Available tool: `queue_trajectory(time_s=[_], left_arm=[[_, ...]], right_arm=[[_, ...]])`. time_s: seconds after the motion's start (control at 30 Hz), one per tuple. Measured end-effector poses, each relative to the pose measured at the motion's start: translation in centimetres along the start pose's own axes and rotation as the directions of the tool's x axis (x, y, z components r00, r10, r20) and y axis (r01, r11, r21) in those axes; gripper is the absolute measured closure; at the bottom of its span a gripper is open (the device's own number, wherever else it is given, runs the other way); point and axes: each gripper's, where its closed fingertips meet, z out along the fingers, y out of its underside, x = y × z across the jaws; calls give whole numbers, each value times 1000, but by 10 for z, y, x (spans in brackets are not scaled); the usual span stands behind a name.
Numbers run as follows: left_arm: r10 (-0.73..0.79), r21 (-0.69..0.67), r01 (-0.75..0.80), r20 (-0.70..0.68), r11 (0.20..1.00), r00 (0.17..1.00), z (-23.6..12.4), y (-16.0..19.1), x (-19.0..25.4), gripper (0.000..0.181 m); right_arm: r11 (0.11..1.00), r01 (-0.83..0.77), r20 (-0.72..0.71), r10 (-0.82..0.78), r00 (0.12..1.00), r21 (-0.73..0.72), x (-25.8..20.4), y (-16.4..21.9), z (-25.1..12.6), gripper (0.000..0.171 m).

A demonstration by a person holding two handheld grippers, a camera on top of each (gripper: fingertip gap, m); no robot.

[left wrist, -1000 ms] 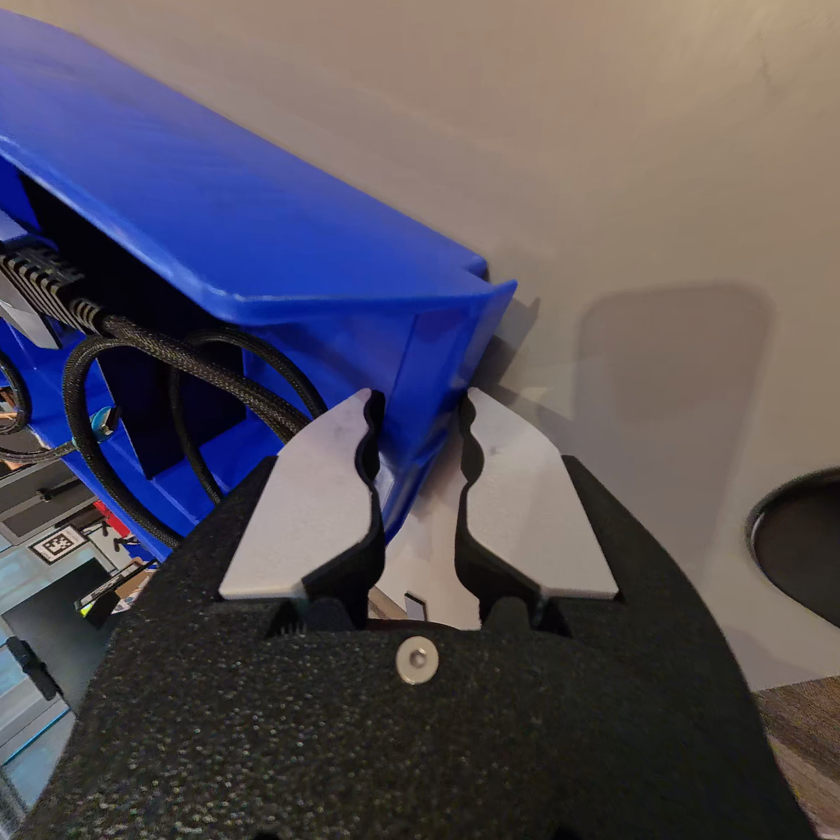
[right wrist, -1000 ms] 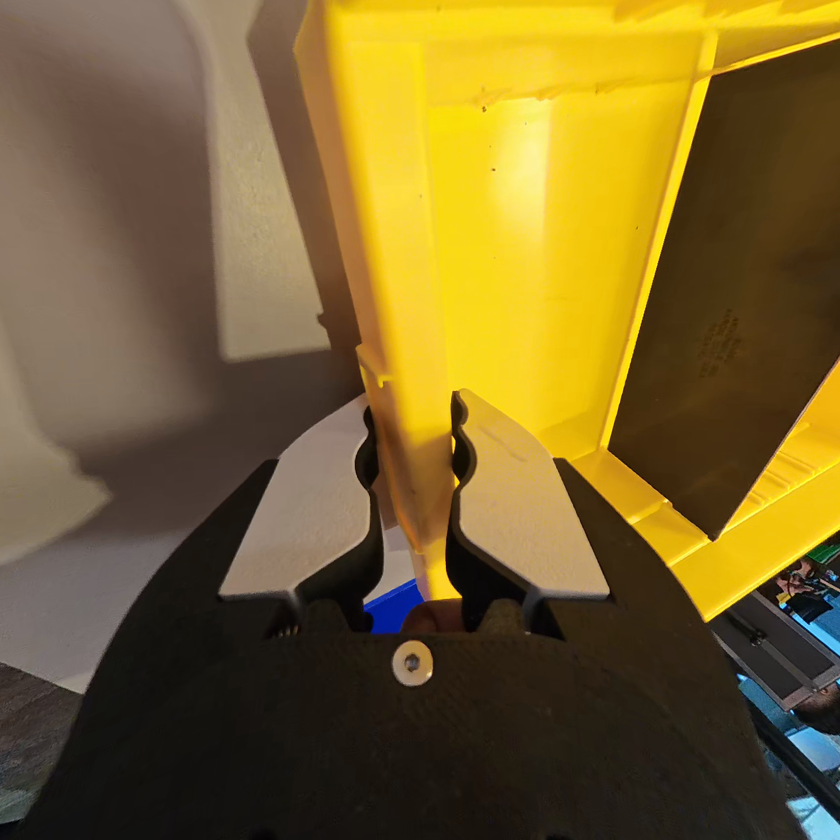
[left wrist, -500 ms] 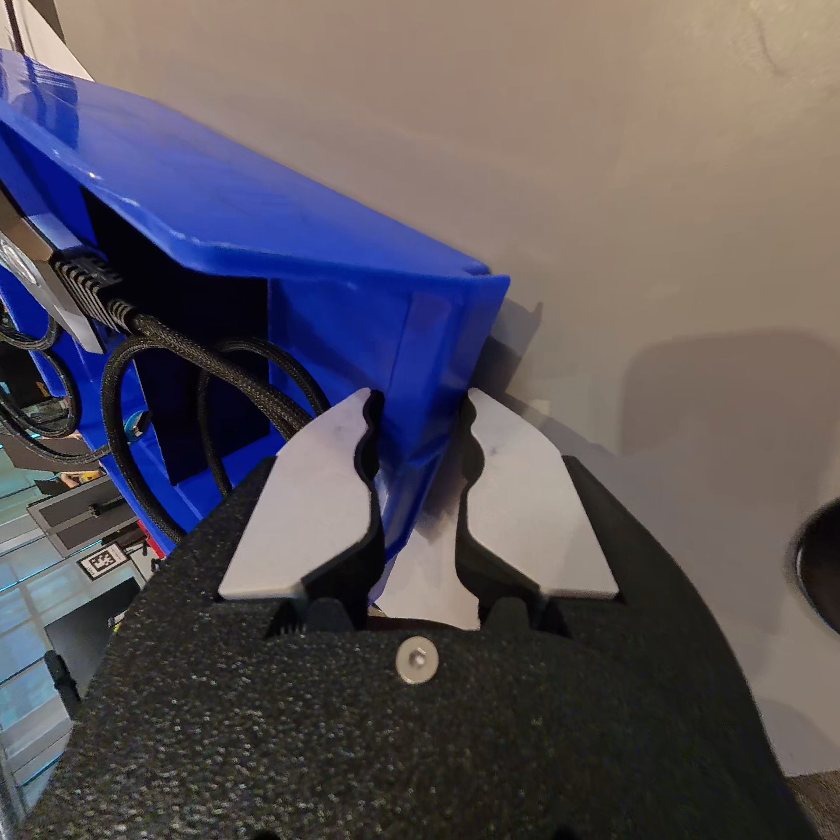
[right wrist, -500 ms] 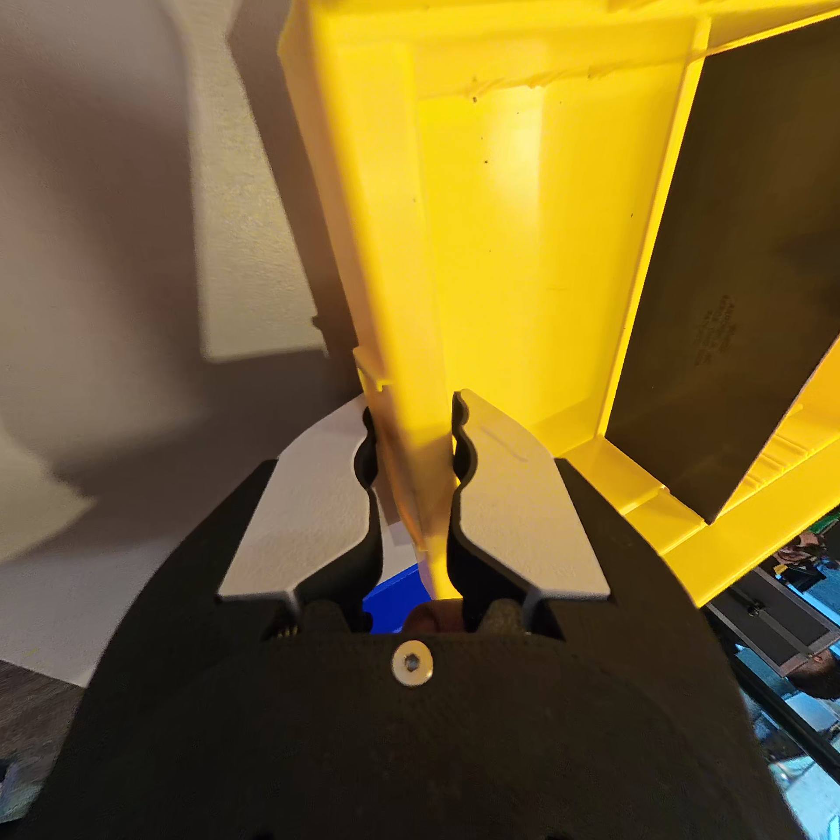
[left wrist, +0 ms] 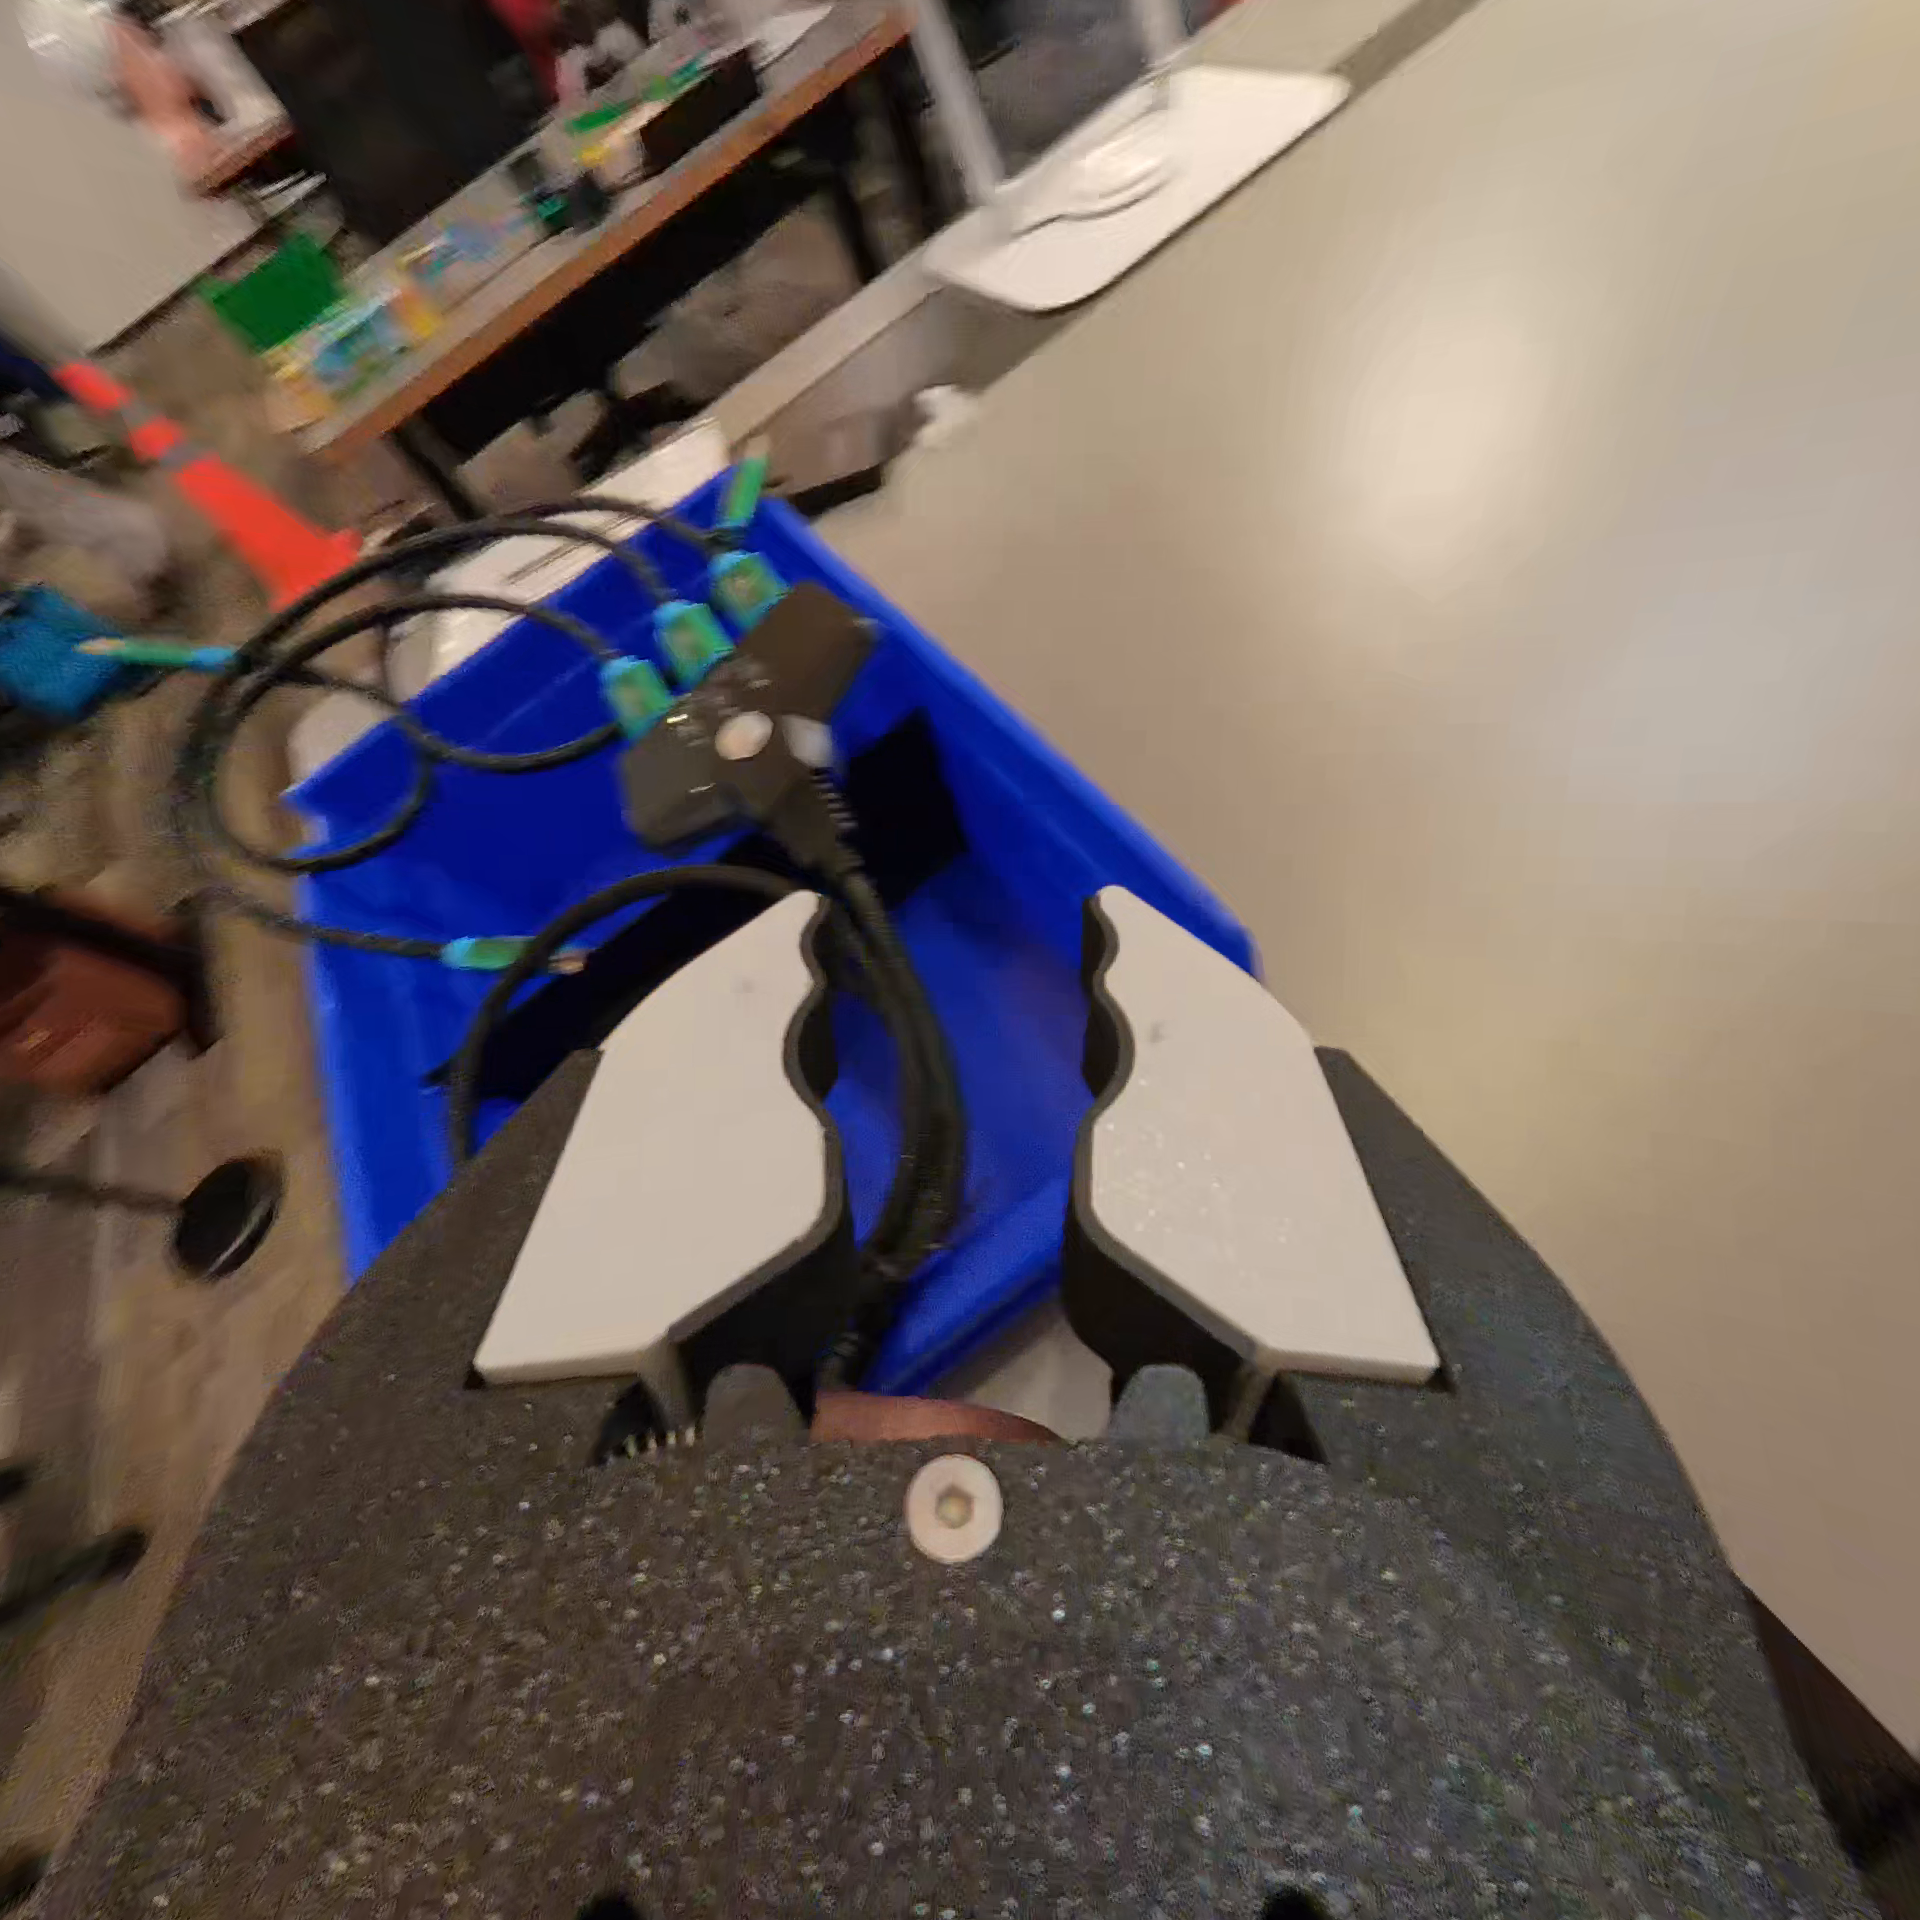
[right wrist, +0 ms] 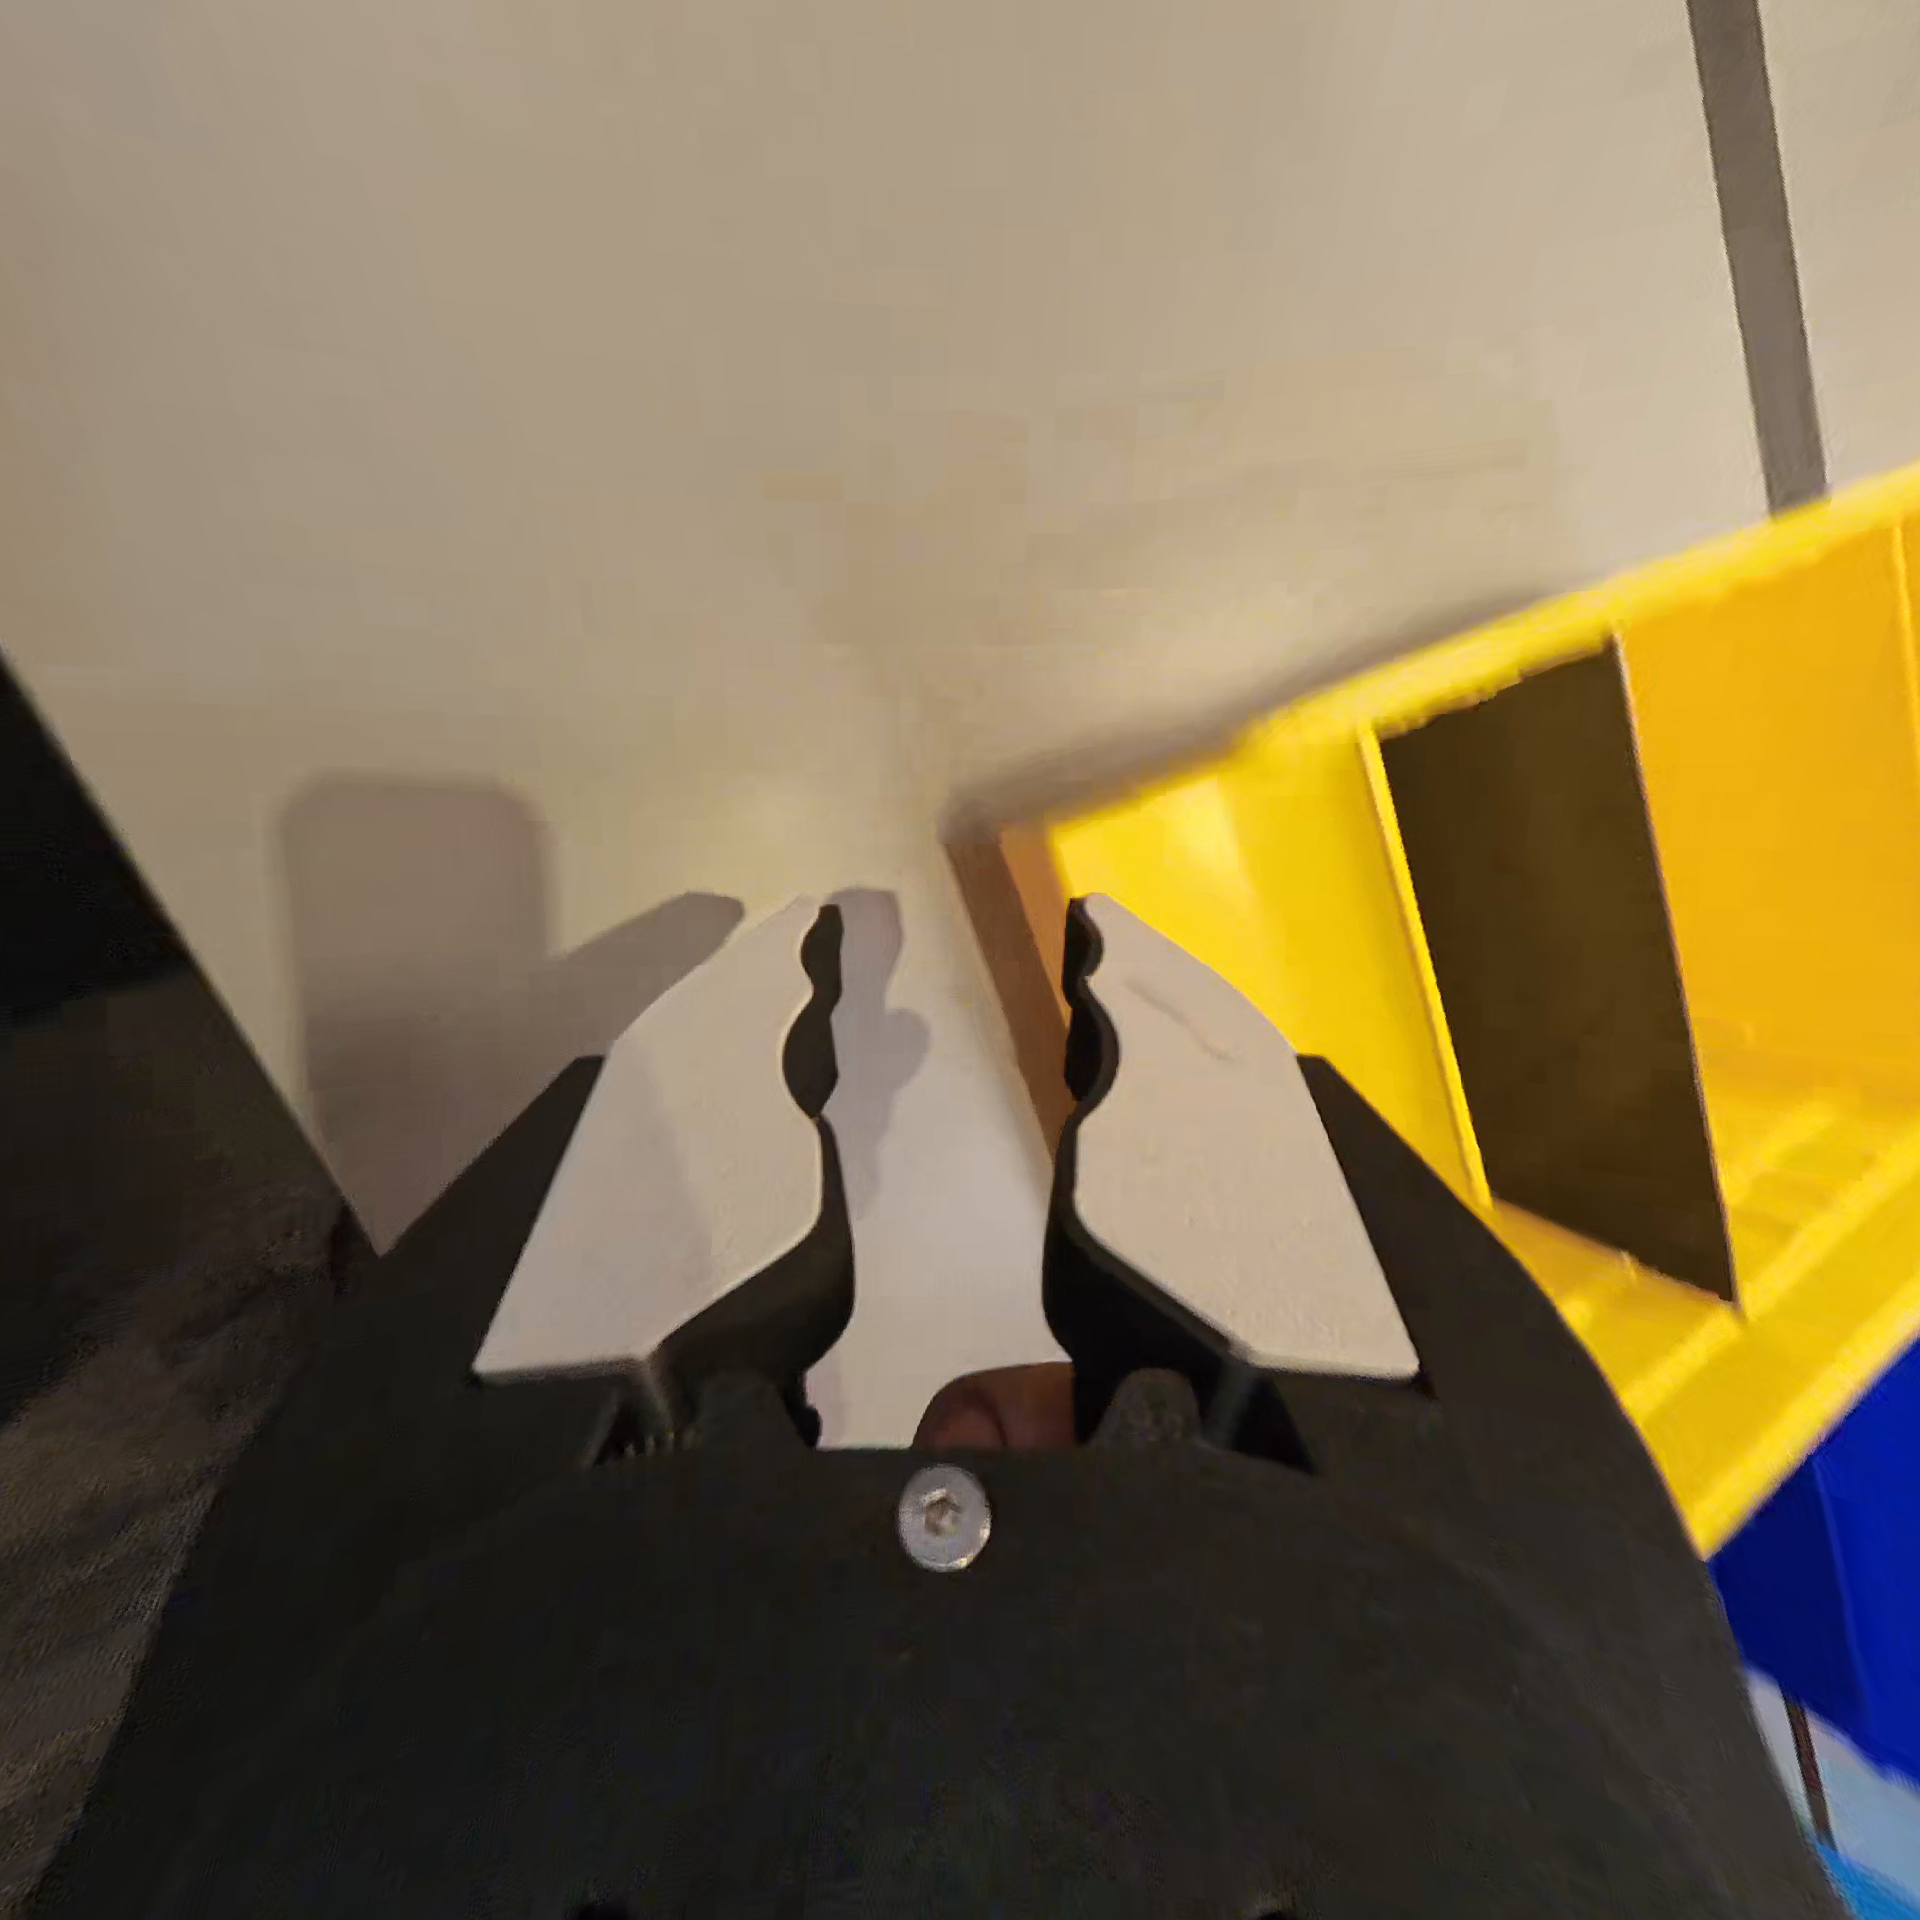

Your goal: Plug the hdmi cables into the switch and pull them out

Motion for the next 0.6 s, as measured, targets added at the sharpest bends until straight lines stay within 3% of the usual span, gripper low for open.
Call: queue_trajectory(time_s=[0.17, 0.27, 0.6], left_arm=[[-26, -268, 79, 197, 960, 980, 36, 10, -28, 113], [11, -335, 88, 283, 938, 959, 53, 7, -40, 113], [235, -563, -27, 301, 826, 924, 90, 34, -51, 122]], right_arm=[[979, 102, 105, -122, 987, 178, -55, -80, 29, 130], [961, 128, 131, -163, 978, 245, -70, -113, 42, 130], [945, 131, 185, -192, 964, 300, -86, -140, 81, 130]])
